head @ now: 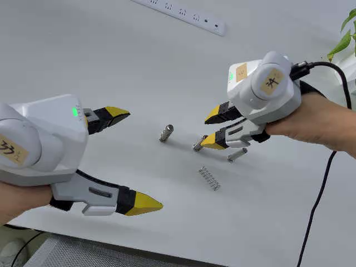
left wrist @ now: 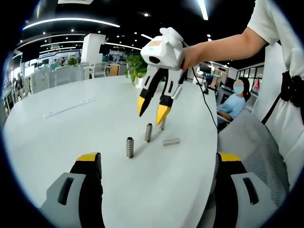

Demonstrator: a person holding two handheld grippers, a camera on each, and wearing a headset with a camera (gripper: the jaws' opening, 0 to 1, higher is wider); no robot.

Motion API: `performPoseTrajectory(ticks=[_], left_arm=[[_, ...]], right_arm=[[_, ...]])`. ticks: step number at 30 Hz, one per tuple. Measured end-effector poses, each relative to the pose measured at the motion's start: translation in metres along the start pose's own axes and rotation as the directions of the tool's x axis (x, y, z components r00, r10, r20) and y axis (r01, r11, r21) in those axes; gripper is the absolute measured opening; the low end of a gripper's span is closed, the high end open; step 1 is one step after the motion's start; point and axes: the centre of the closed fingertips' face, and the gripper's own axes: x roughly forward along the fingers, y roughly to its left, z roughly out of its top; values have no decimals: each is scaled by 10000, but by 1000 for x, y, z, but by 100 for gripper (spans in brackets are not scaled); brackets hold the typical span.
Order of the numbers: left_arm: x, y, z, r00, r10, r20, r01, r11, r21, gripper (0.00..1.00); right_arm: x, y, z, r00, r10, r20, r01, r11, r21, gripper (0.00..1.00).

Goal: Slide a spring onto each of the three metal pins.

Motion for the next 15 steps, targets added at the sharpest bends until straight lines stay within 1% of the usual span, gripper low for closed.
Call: performPoseTrajectory(ticks=[1, 3, 6, 9, 10, 11, 12, 14, 15], left_arm=[[-1, 1, 0, 10000, 17, -33, -17, 10000, 14, 99], [-4, 1, 1, 9999, 62, -108, -61, 10000, 56, 99], [-7, 2, 1, 9996, 145, -226, -142, 9998, 129, 99], [-10, 2, 3, 9991, 195, -364, -186, 9995, 257, 99], [-12, 0, 4, 9990, 184, -399, -171, 9993, 328, 99], [-12, 0, 4, 9988, 185, -443, -168, 9992, 369, 99], [-13, -1, 5, 9985, 199, -515, -176, 9989, 435, 99], [-14, -2, 7, 9981, 205, -582, -175, 9985, 520, 99], [-15, -2, 9, 9978, 217, -623, -180, 9981, 589, 99]], right_arm=[[-4, 1, 1, 9999, -51, 105, 50, 9999, 88, 29], [-15, 2, 3, 9985, -232, 493, 217, 9993, 316, 31], [-30, 5, 2, 9936, -522, 1001, 451, 9964, 722, 34], [-47, 9, 0, 9840, -890, 1540, 712, 9905, 1176, 37], [-54, 11, -2, 9791, -1042, 1746, 802, 9870, 1392, 38], [-55, 5, -10, 9765, -1123, 1842, 848, 9849, 1507, 39], [-61, 6, -15, 9721, -1276, 1967, 946, 9811, 1686, 40], [-69, 12, -20, 9649, -1483, 2166, 1070, 9757, 1911, 43], [-72, 9, -28, 9571, -1670, 2368, 1155, 9694, 2167, 44]])
